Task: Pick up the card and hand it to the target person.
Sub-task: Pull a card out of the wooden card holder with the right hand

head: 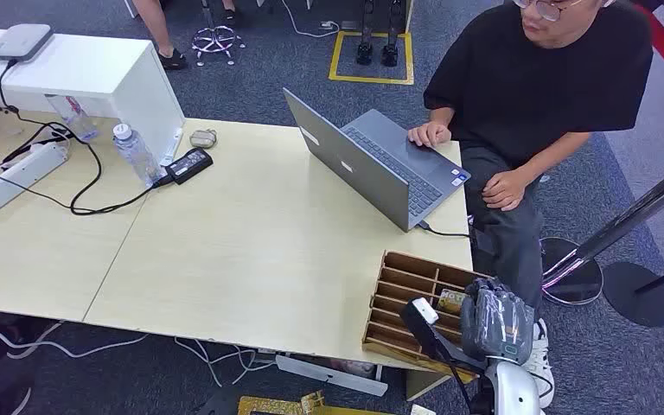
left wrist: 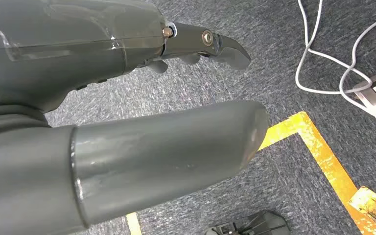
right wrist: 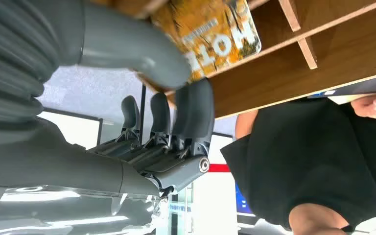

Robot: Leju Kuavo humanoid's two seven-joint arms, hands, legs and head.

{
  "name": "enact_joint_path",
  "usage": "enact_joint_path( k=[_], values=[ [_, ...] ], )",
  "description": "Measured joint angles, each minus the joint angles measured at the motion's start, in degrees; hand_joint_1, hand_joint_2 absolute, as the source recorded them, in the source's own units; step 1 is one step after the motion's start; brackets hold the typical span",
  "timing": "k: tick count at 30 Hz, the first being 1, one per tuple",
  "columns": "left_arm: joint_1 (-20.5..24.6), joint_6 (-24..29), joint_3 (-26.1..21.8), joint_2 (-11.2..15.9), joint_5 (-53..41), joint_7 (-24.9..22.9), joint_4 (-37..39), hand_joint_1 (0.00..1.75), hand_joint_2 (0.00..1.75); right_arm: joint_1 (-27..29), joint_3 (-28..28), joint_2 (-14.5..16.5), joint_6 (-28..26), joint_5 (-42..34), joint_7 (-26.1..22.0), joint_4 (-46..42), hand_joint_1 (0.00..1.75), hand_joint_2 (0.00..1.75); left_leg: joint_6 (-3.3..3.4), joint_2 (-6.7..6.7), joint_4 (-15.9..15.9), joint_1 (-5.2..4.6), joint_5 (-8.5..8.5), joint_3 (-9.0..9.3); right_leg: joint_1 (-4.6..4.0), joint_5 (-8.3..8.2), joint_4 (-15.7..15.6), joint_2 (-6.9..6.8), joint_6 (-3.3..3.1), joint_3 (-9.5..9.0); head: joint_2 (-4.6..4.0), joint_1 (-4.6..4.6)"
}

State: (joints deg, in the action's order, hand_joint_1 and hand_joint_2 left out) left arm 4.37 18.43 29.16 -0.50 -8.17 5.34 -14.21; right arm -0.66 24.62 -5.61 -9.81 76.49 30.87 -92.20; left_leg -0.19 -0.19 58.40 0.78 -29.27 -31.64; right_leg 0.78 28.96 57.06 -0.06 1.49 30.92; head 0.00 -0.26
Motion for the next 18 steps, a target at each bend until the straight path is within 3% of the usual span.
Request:
enact_joint_path(
  k=[18],
  values=[
    [0.0, 0.0, 0.1, 0.1, 0.2, 0.1, 0.0, 0.0, 0.0, 0.0, 1.4, 0.0, 3.6, 1.1, 1.4, -1.7, 0.94, 1.75, 0.0, -0.01, 0.0, 0.0, 0.0, -0.03, 0.0, 0.01, 0.0, -0.01, -0.01, 0.01, 0.0, 0.0]
  ],
)
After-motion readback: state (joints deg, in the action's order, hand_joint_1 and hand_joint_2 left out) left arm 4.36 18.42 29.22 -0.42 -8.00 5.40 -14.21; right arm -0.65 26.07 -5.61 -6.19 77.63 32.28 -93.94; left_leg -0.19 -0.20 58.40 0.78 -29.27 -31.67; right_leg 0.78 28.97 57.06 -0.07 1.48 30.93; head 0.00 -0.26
